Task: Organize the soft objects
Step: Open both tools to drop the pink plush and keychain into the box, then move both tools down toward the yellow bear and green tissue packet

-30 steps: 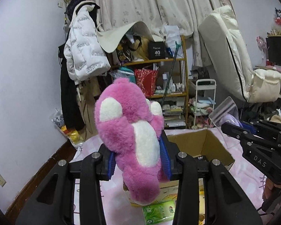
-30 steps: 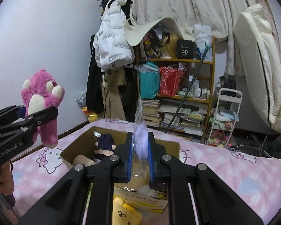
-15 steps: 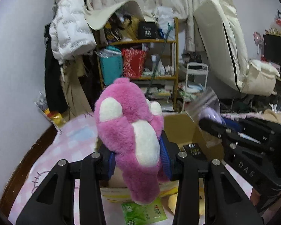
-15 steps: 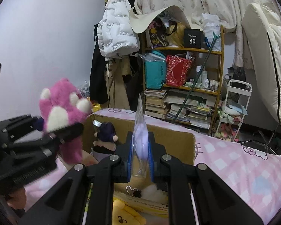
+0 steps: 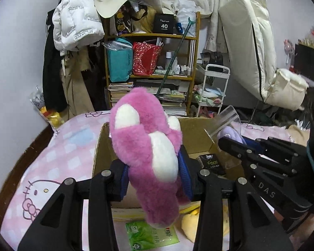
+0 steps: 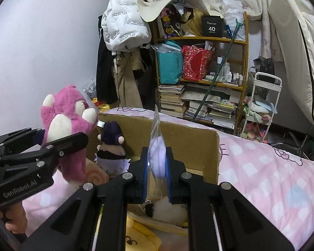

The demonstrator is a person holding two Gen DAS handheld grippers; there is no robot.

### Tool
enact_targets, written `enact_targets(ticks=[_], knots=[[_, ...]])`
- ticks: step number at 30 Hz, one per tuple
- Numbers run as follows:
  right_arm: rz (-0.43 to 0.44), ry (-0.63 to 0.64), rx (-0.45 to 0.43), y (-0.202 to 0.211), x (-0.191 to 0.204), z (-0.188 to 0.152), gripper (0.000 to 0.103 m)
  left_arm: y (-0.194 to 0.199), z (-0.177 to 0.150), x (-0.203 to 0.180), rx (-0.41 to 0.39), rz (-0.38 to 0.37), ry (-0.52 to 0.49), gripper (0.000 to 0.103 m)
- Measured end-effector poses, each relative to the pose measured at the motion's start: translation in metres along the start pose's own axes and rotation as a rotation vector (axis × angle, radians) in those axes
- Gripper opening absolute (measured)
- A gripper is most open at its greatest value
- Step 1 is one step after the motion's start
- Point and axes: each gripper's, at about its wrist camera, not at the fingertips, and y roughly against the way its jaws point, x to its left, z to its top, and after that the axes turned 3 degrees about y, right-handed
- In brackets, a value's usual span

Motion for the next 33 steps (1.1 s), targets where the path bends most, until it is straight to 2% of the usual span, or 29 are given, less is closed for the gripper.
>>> enact_targets(ticks=[3,7,9,12,17,26,27,28,29,31,33], knots=[[0.0,-0.009,-0.001,0.001,-0.002,0.001,0.015,0.0,0.0,0.002,0.007,-0.033,0.015,0.041],[-0.001,-0.017,0.015,-0.002,-0.002,0.0,0.015,-0.003,-0.001,0.003,0.023,-0.029,0.017,0.045],[0.002,-0.024,0.027,-0.004,-0.003,-0.001,0.015,-0.003,-0.001,0.004,0.024,-0.018,0.02,0.057],[0.004,-0.035,0.035,-0.005,-0.004,-0.002,0.015,-0.003,-0.001,0.003,0.026,-0.01,0.015,0.065],[-0.002,-0.035,0.04,-0.001,-0.005,-0.003,0.016,-0.003,-0.003,0.002,0.035,0.008,0.007,0.073],[0.005,-0.046,0.039,0.01,-0.006,-0.007,0.017,0.021,-0.003,-0.003,0.01,0.059,-0.034,0.094],[0.006,-0.044,0.039,0.013,-0.006,-0.007,0.019,0.025,-0.003,-0.003,0.005,0.067,-0.035,0.094],[0.005,-0.042,0.037,0.016,-0.005,-0.008,0.029,0.028,-0.003,-0.003,0.004,0.075,-0.036,0.094],[0.002,-0.042,0.035,0.018,-0.005,-0.008,0.045,0.03,-0.003,-0.003,0.006,0.079,-0.035,0.095],[-0.003,-0.047,0.02,0.026,-0.003,-0.01,0.058,0.036,-0.004,-0.001,0.015,0.09,-0.03,0.096],[-0.002,-0.049,0.012,0.033,-0.002,-0.009,0.063,0.041,-0.005,0.002,0.021,0.103,-0.026,0.096]])
